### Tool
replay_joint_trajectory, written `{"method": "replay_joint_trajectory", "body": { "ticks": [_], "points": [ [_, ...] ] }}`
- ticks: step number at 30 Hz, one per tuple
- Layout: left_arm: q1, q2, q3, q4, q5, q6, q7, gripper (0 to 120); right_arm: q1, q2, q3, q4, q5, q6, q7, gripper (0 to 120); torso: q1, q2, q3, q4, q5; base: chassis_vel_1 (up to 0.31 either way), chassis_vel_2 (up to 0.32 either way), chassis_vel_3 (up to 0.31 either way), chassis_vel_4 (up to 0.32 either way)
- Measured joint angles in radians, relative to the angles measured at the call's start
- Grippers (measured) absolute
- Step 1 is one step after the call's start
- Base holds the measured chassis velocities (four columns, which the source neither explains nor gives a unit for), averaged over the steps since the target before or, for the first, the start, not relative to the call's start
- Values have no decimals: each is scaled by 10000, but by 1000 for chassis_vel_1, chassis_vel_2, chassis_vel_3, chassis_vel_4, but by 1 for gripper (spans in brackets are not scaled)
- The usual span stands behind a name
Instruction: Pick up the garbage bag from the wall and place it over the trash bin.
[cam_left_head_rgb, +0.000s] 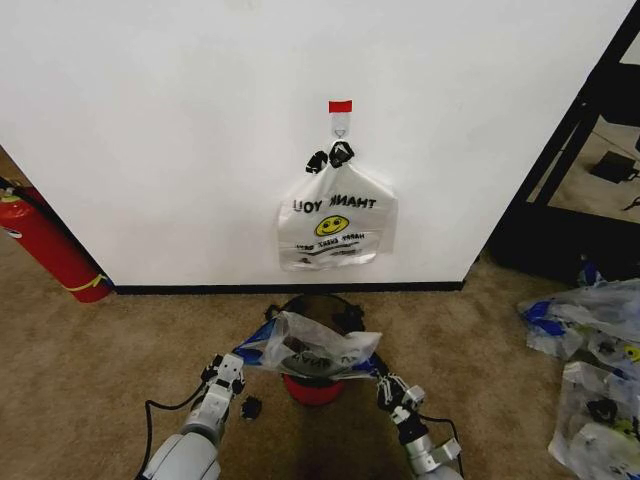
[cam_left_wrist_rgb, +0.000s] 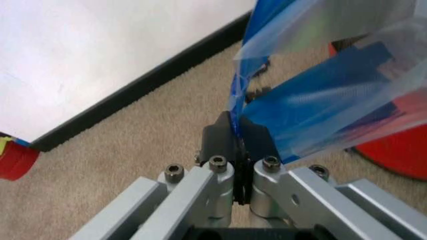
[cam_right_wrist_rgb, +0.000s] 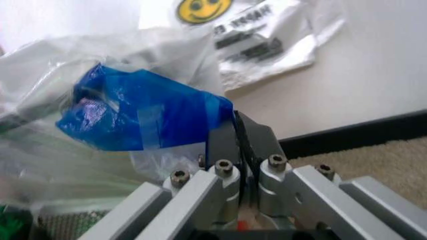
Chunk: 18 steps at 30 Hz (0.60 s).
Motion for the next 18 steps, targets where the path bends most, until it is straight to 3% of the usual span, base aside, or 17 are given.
{"method": "replay_joint_trajectory", "body": {
  "ticks": [8,11,18],
  "points": [
    [453,90,46,-253,136,-48,27,0,-388,-100,56,469,-53,-41,-290,0,0,0,0,0,1,0,0,0,0],
    [749,189,-36,-529,156,-45,212,10,-575,-246,218,701,-397,-41,-517,4,0,0,-1,-1,0,0,0,0,0],
    [2097,814,-767,-1635,1379,-217,1186,38,-1308,-1023,1523,1630,-1373,-401,-1902,33,0,0,-2,0,2,0,0,0,0]
  ]
}}
